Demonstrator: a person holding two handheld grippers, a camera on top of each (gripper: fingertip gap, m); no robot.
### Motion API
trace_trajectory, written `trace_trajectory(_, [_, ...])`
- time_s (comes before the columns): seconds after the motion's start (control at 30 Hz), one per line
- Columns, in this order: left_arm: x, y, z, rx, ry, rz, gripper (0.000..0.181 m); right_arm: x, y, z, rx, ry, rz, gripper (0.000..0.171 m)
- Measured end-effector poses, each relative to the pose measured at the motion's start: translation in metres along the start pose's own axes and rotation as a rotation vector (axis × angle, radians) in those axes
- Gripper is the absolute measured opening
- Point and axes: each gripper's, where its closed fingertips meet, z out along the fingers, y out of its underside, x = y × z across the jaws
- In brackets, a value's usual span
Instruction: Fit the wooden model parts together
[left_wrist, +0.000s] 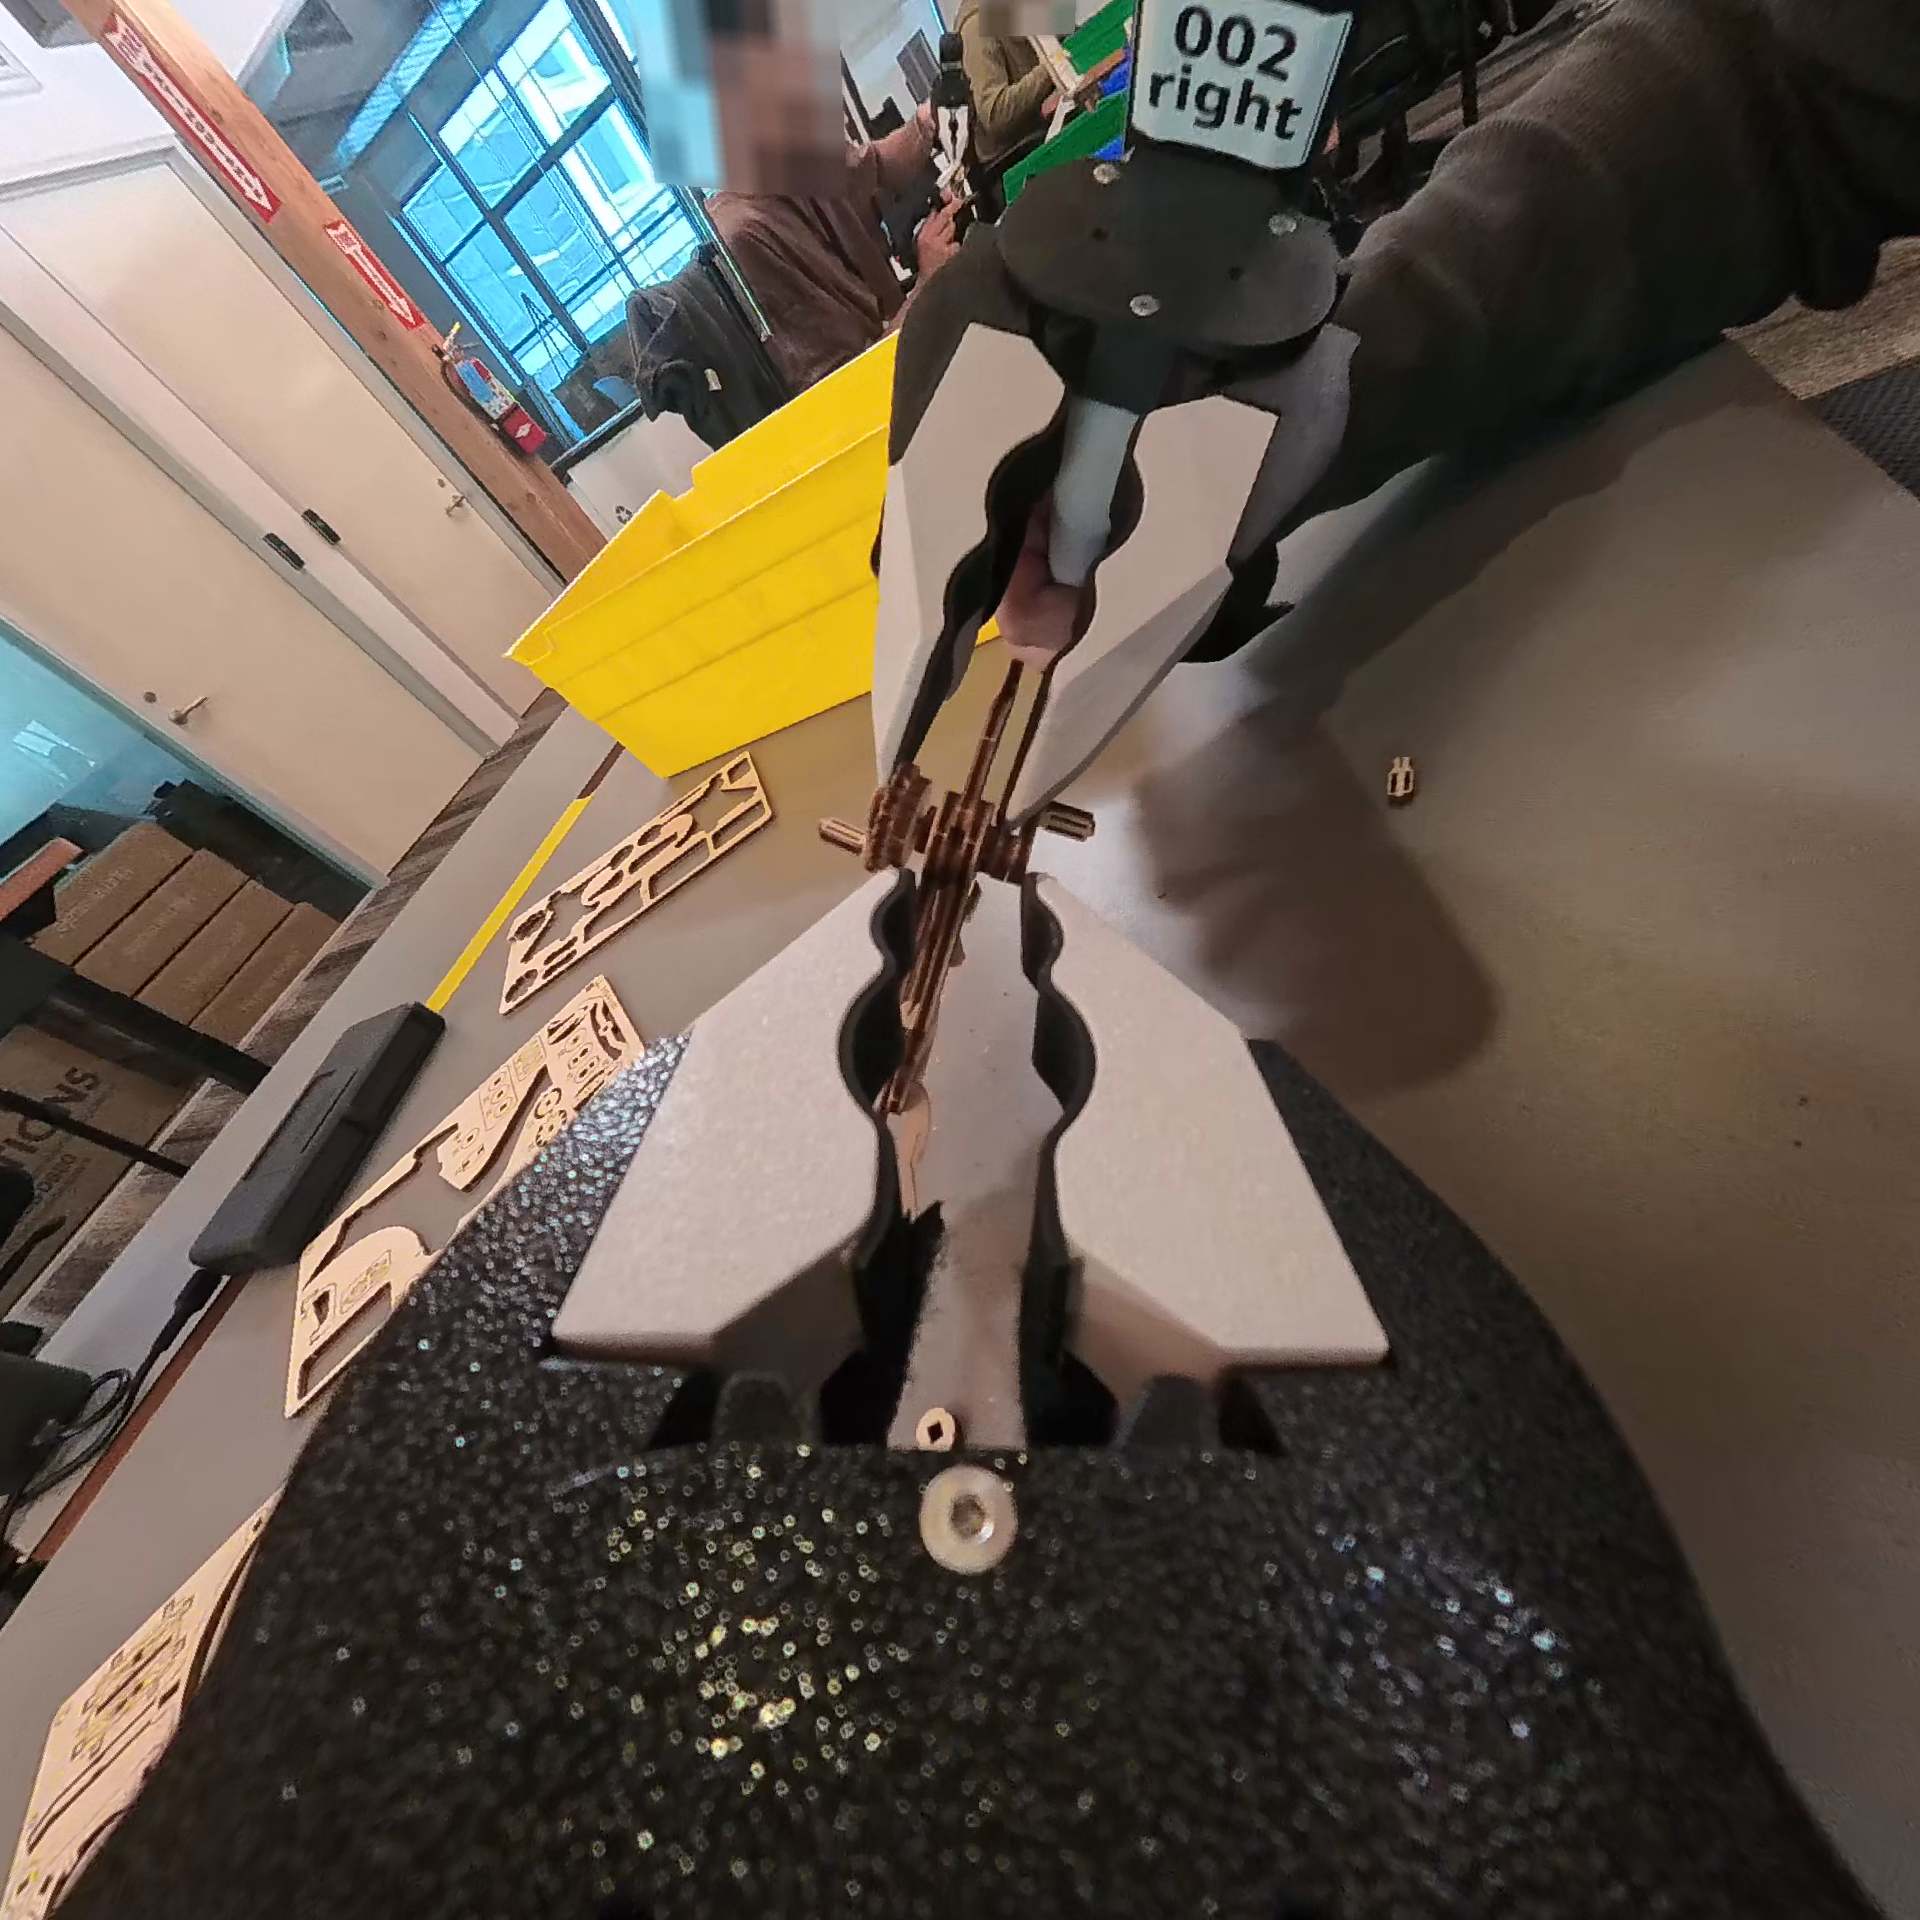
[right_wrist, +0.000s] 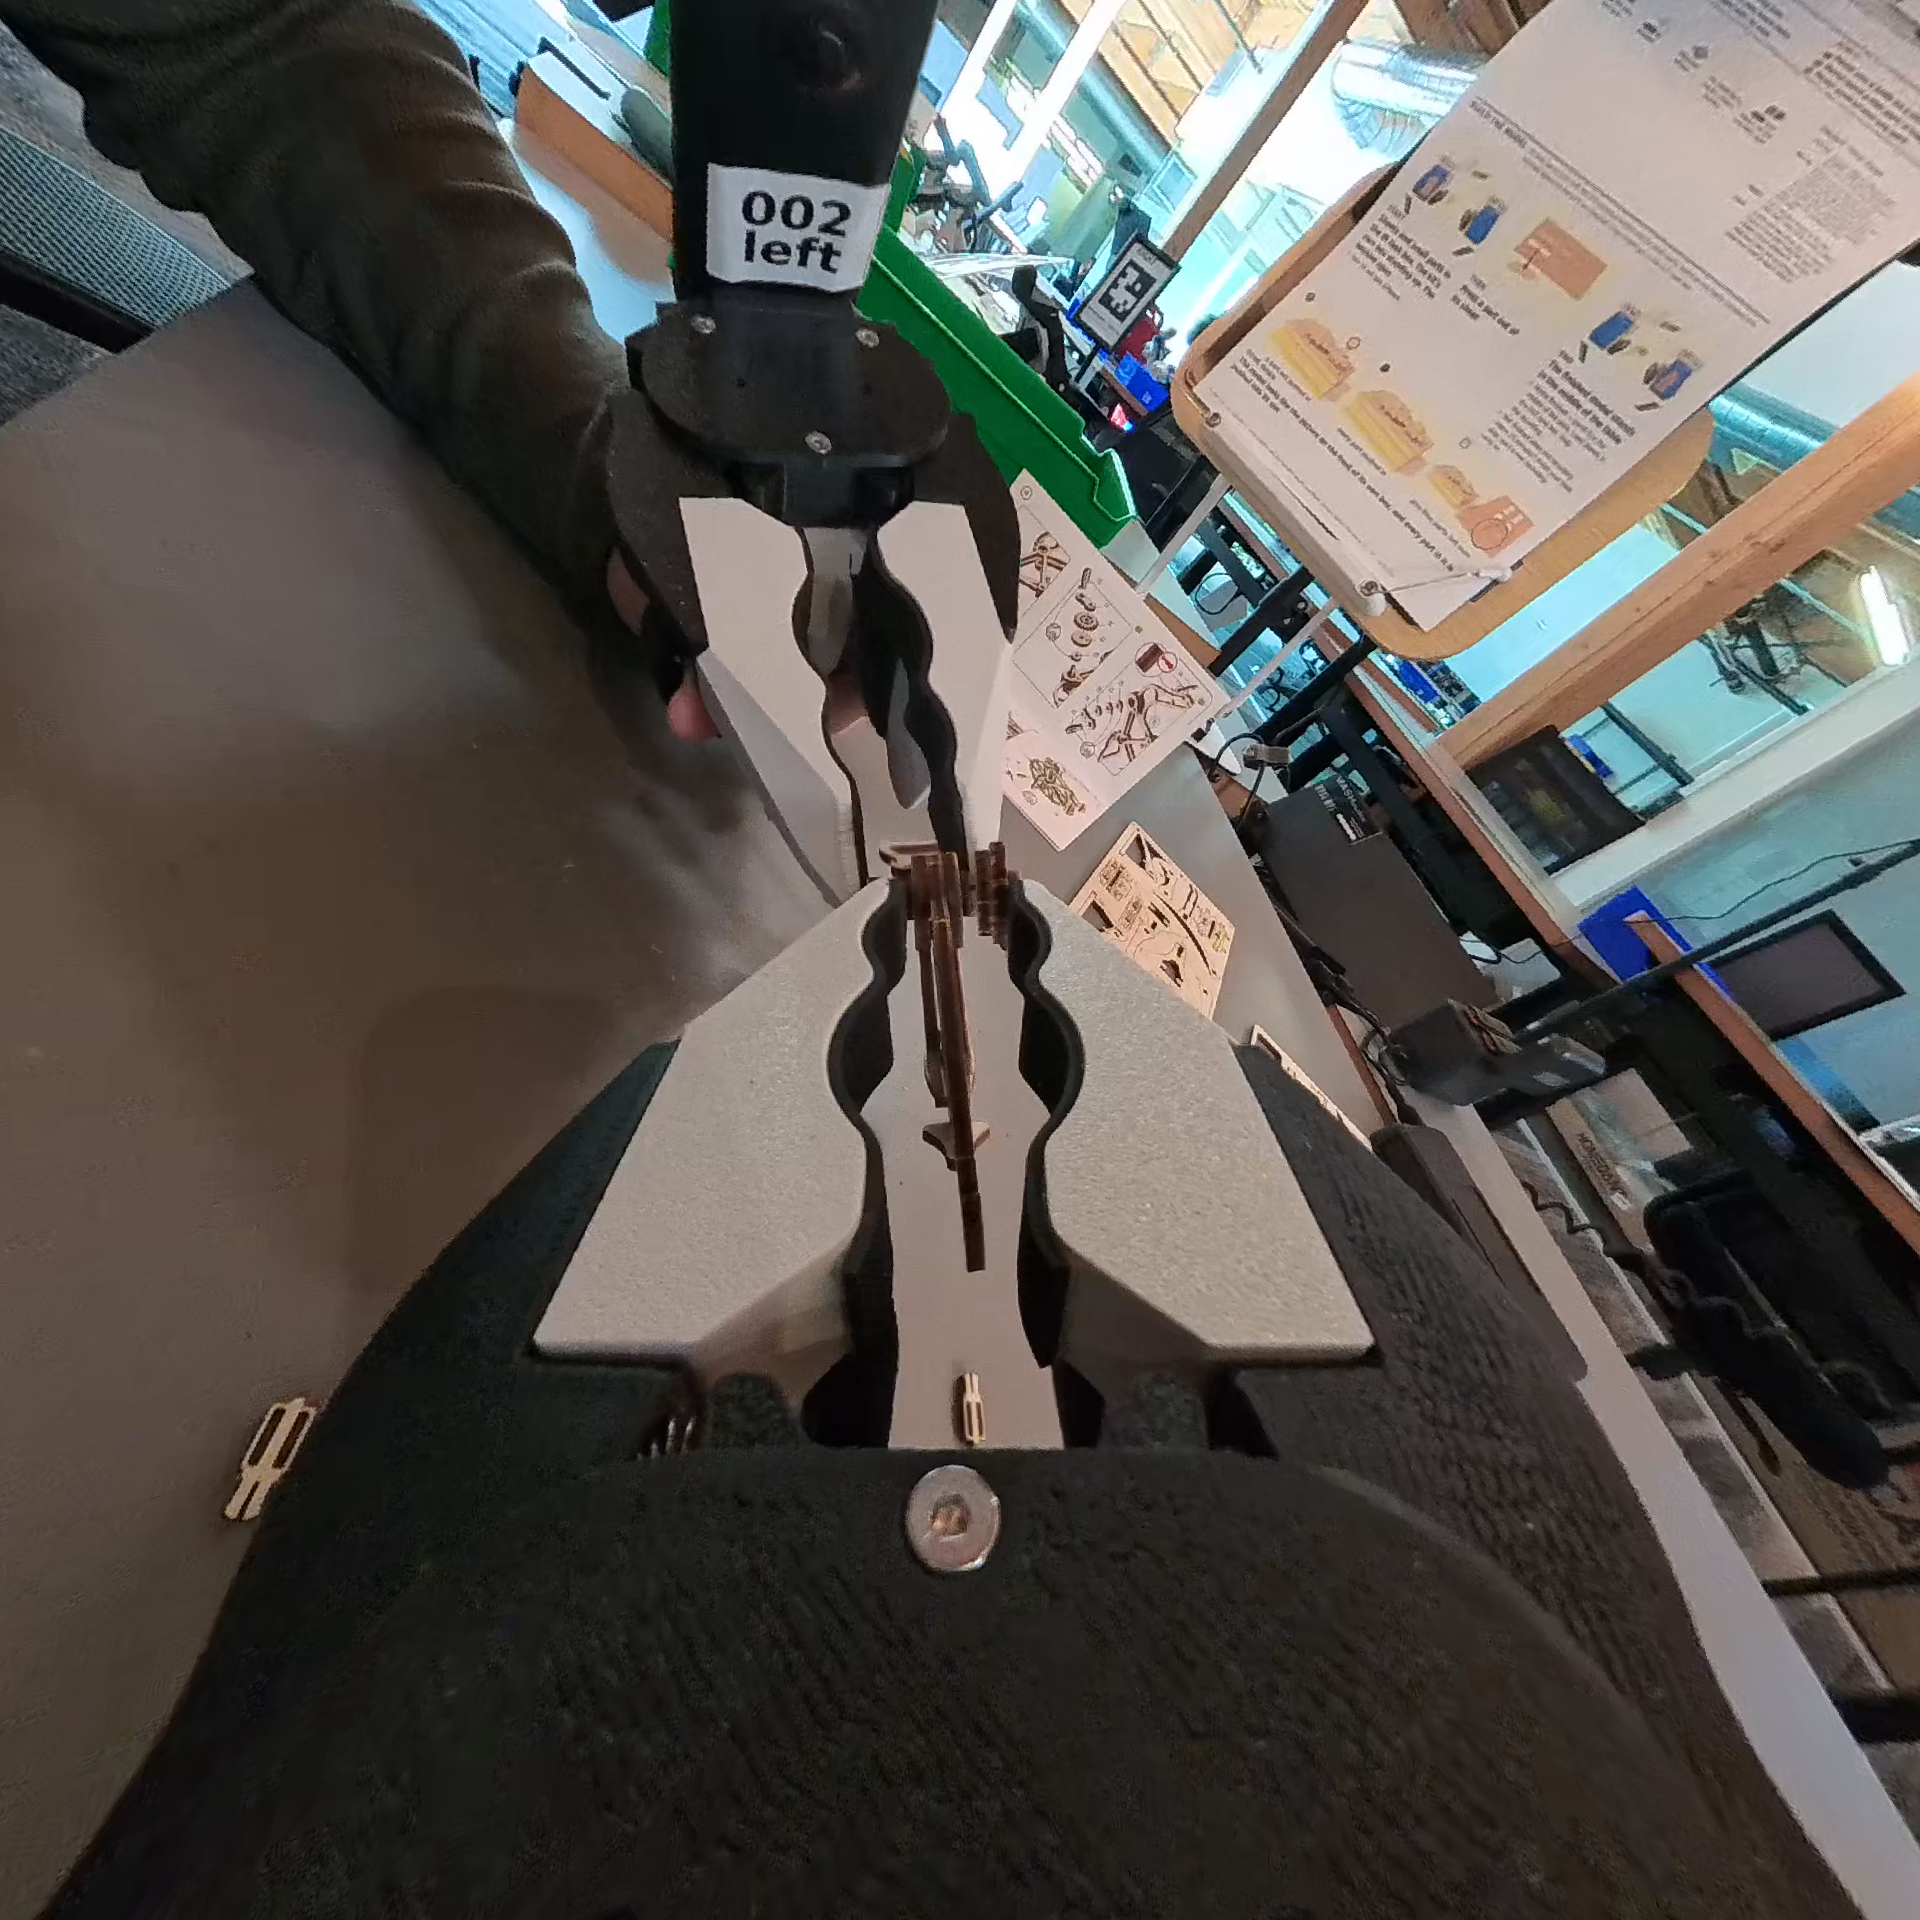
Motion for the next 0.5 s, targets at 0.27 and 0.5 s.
trace_trajectory(0.27, [0.0006, -0.0002, 0.0005, 0.012, 0.011, -0.051, 0.017, 0.0002, -0.0004, -0.0009, 0.01, 0.003, 0.003, 0.015])
trace_trajectory(0.5, [-0.0075, -0.0011, 0.0004, 0.02, -0.033, -0.098, 0.031, 0.0038, 0.0, -0.0019, 0.02, 0.014, 0.023, 0.013])
